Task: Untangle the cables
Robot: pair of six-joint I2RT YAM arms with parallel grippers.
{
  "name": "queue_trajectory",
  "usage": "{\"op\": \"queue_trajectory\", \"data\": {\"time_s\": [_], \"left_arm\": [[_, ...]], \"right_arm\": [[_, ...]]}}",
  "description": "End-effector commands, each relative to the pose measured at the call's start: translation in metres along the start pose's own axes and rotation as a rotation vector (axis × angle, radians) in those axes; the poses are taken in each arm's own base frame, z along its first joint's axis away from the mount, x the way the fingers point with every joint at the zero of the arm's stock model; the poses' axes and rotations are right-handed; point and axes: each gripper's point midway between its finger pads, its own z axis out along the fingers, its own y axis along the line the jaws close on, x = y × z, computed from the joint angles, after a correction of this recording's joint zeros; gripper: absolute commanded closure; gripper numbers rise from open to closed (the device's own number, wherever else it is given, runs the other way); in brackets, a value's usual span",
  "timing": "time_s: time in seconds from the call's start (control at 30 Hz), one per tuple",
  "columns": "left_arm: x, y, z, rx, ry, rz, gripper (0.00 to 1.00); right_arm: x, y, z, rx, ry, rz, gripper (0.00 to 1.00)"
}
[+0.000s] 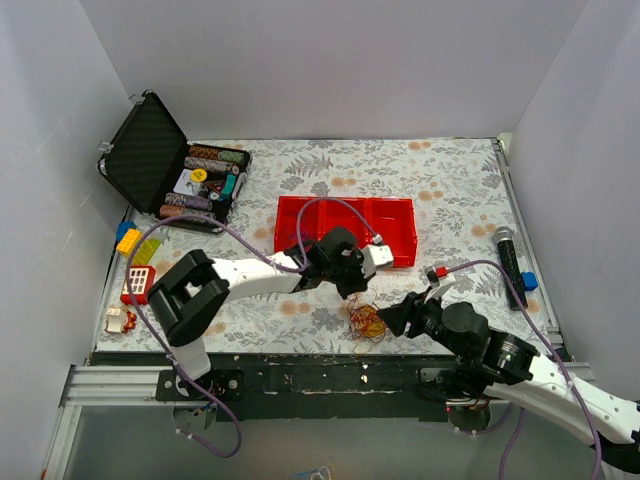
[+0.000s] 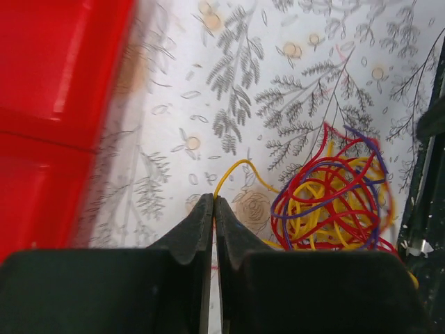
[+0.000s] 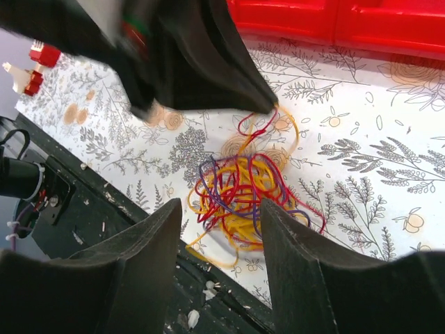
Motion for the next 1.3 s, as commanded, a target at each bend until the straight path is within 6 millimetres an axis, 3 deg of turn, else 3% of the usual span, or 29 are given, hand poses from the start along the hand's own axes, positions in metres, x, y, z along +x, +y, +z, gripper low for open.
{"op": "queue_trajectory", "data": {"time_s": [0.0,0.23,0.37,0.5,0.6,0.77,1.27], "left_arm": [[-0.07,0.009,-0.067,-0.072,-0.13,0.023,1.0],[-0.09,-0.023,-0.116,-0.018,-0.219,-0.077,1.0],[-0.095,-0.033,-0.129,0.006,-0.249,-0.1,1.0],[-0.102,-0.037,-0.139,0.015,-0.275,-0.101,1.0],[-0.108,-0.037,-0.143,0.01,-0.288,-0.104,1.0],[-0.118,-0.039,-0.149,0.021,-0.306,-0.094,1.0],[-0.175,-0.08,-0.194,0.21,-0.429,-0.096,1.0]], "right_arm": [[0.0,0.009,0.014,-0.037,-0.011,-0.016,0.41],[0.002,0.015,0.031,-0.039,0.005,-0.062,0.34],[-0.011,0.016,0.032,-0.016,-0.016,-0.115,0.34],[-0.047,0.026,0.022,-0.007,-0.103,-0.161,0.33],[-0.064,0.04,0.016,-0.062,-0.161,-0.174,0.31],[-0.072,0.053,0.021,-0.112,-0.193,-0.194,0.29],[-0.087,0.043,0.063,0.041,-0.255,-0.224,0.38]]}}
